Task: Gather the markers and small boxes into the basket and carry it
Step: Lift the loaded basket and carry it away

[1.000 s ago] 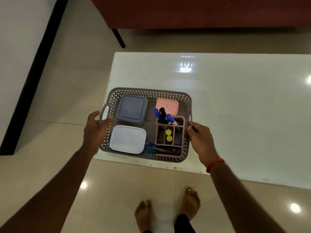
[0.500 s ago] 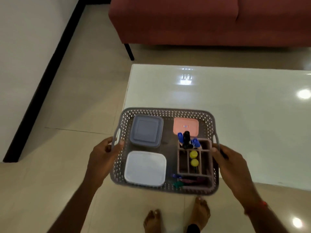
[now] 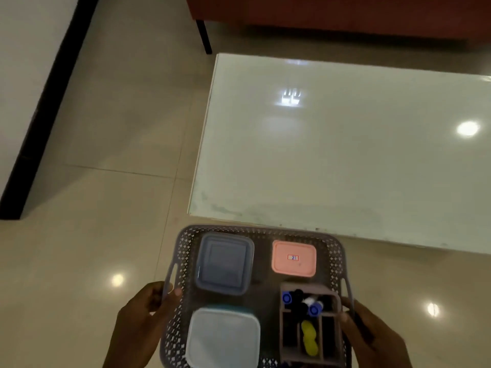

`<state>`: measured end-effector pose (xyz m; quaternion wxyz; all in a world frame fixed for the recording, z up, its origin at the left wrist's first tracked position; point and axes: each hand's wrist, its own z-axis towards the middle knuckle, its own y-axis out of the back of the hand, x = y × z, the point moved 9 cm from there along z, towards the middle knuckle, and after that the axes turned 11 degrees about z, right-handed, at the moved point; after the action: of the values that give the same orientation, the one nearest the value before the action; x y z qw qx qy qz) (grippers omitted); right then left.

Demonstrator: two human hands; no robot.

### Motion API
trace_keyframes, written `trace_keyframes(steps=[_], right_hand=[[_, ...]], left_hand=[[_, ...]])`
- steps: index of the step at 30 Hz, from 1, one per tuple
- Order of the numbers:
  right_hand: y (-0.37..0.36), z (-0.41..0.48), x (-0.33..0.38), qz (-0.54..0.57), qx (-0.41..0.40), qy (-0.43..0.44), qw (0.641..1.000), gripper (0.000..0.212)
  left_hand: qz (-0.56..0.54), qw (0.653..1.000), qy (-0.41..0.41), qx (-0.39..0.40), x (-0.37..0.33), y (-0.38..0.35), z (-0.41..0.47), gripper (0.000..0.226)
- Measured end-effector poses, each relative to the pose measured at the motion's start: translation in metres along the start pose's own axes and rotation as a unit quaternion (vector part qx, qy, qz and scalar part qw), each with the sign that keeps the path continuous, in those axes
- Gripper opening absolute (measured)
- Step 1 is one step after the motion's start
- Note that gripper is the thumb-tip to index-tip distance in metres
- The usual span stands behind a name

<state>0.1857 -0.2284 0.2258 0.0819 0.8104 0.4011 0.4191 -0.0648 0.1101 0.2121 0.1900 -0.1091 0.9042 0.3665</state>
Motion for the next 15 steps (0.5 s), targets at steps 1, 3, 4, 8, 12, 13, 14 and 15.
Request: trace_keyframes(steps=[1, 3, 4, 8, 12, 13, 14, 15], right_hand=[[-0.005, -0.005, -0.005, -0.006, 0.005, -0.002, 1.000, 0.047], [-0.016, -0.007, -0.023, -0.008, 0.013, -0.004, 1.000, 0.048], [-0.024, -0.005, -0.035, -0.009, 0.020, -0.011, 1.000, 0.049], [-0.048, -0.001, -0.080, -0.035, 0.060, -0.024, 0.997, 0.072], [-0.065, 0.003, -0.110, -0.048, 0.084, -0.034, 0.995, 0.066], [-0.068, 0.004, -0.112, -0.055, 0.088, -0.031, 0.994, 0.059], [-0.069, 0.005, -0.115, -0.059, 0.089, -0.031, 0.994, 0.054], [-0.070, 0.007, -0.118, -0.060, 0.088, -0.028, 0.994, 0.049]], left_hand=[[0.007, 1.000, 0.010, -0.004, 0.007, 0.000, -0.003, 0.011], [0.017, 1.000, 0.022, -0.006, 0.024, -0.003, -0.002, 0.009], [0.020, 0.999, 0.029, -0.006, 0.034, -0.006, -0.002, 0.008], [0.041, 0.998, 0.044, -0.002, 0.070, -0.028, 0.002, 0.007], [0.058, 0.997, 0.046, 0.011, 0.087, -0.052, 0.010, 0.012], [0.060, 0.997, 0.045, 0.014, 0.089, -0.058, 0.012, 0.012], [0.062, 0.997, 0.042, 0.015, 0.091, -0.063, 0.015, 0.012], [0.064, 0.997, 0.041, 0.017, 0.093, -0.067, 0.017, 0.012]])
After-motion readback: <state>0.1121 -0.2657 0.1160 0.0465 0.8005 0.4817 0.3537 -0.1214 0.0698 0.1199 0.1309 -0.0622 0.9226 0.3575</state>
